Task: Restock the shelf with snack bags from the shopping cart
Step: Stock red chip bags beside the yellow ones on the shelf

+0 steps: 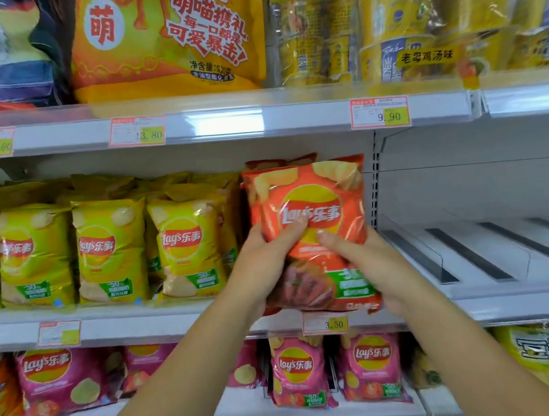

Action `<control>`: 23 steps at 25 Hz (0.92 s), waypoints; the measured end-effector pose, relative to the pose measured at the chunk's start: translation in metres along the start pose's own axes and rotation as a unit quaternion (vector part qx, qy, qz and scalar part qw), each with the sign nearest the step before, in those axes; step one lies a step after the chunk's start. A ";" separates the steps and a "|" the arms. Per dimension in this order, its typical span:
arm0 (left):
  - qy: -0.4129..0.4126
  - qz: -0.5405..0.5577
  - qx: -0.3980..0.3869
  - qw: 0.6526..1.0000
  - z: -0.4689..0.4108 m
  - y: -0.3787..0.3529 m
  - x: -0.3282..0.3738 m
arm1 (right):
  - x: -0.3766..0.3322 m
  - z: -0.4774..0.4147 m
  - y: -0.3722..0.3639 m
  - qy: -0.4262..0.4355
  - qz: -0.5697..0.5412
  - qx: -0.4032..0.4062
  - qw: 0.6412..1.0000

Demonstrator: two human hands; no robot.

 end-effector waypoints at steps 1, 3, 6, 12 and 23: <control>-0.013 -0.048 0.000 0.999 -0.007 -0.014 0.006 | -0.002 -0.001 0.025 -0.010 -0.023 0.025 0.999; -0.113 -0.184 0.016 0.976 -0.022 -0.030 0.019 | -0.009 -0.001 0.082 -0.035 -0.043 0.081 0.995; -0.313 -0.558 0.057 0.766 -0.032 -0.049 0.034 | -0.017 -0.011 0.148 -0.062 -0.009 0.141 0.988; -0.220 -0.783 0.049 0.579 -0.072 -0.034 -0.019 | 0.000 -0.105 0.160 -0.009 0.098 0.174 0.980; -0.254 -0.774 0.100 0.571 -0.071 -0.028 -0.021 | 0.031 -0.156 0.148 0.012 0.378 0.371 0.848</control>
Point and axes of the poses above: each hand's wrist, its own z-axis away from the middle knuckle, its own y-axis out of the back of the hand, x = y × z, the point moved 7 cm from there along -z, towards the middle knuckle, and after that the axes turned 6 degrees about -x, right-handed, at the moved point
